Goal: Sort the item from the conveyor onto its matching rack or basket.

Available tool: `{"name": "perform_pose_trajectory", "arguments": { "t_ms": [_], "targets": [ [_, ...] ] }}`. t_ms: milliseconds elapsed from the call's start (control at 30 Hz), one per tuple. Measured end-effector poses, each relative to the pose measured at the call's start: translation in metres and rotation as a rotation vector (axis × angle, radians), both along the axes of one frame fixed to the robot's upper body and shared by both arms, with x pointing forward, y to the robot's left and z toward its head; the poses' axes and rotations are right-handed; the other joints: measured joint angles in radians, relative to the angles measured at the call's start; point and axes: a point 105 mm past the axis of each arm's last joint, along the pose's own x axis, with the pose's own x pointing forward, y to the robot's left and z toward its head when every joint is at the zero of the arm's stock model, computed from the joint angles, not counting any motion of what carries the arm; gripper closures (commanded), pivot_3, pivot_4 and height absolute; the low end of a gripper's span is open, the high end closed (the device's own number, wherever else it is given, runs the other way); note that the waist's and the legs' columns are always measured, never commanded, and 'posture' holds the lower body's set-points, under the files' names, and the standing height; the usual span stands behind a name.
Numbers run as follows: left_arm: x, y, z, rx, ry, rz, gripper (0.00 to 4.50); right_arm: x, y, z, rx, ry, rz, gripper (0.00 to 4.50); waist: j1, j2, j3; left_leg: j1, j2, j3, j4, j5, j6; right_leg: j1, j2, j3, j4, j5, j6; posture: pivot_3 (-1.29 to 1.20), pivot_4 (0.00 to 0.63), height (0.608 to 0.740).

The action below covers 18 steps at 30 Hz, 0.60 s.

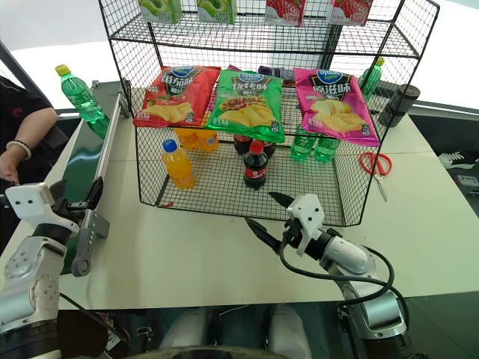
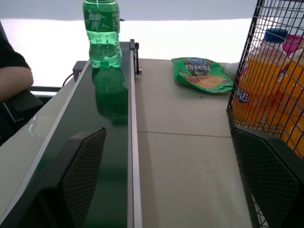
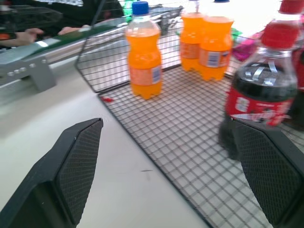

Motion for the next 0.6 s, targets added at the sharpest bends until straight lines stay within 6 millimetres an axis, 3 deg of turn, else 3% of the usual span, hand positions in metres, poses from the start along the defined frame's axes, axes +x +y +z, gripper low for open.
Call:
{"name": "perform_pose_trajectory", "arguments": {
  "t_ms": [600],
  "targets": [
    [0.002, 0.020, -0.009, 0.006, -0.005, 0.140, 0.00, -0.013, 0.020, -0.004, -0.004, 0.014, 0.145, 0.06, 0.000, -0.002, -0.001, 0.000, 0.000, 0.000, 0.000, 0.000, 0.000, 0.000, 0.000, 0.000, 0.000, 0.000, 0.000, 0.00, 0.150, 0.730]
  ]
}}
